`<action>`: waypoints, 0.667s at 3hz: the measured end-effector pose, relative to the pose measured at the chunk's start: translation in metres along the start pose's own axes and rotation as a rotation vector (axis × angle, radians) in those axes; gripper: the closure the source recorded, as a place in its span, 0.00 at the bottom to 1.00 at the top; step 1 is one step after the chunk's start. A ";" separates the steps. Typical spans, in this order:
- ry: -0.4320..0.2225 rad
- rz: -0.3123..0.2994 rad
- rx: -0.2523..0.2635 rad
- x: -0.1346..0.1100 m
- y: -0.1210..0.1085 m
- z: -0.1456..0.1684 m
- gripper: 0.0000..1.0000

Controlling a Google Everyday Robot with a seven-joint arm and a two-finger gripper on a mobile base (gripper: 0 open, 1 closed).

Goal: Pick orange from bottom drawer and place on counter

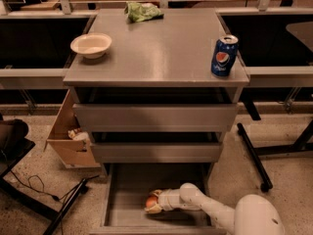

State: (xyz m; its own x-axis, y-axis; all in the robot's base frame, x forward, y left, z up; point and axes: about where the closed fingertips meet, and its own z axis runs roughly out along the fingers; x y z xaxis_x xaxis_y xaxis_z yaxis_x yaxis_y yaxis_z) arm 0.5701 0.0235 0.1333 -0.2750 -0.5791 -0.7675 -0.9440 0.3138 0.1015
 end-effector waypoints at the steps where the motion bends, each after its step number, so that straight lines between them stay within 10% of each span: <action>1: 0.000 0.000 0.000 0.000 0.000 0.000 0.89; 2: 0.003 -0.019 0.005 -0.008 0.006 -0.005 1.00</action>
Offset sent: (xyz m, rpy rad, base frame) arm -0.0077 0.0021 0.0286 -0.0232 -0.0457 0.0162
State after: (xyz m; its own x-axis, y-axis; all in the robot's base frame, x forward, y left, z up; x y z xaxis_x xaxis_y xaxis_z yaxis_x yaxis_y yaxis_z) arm 0.5657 0.0261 0.1437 -0.2578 -0.5874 -0.7672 -0.9482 0.3063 0.0840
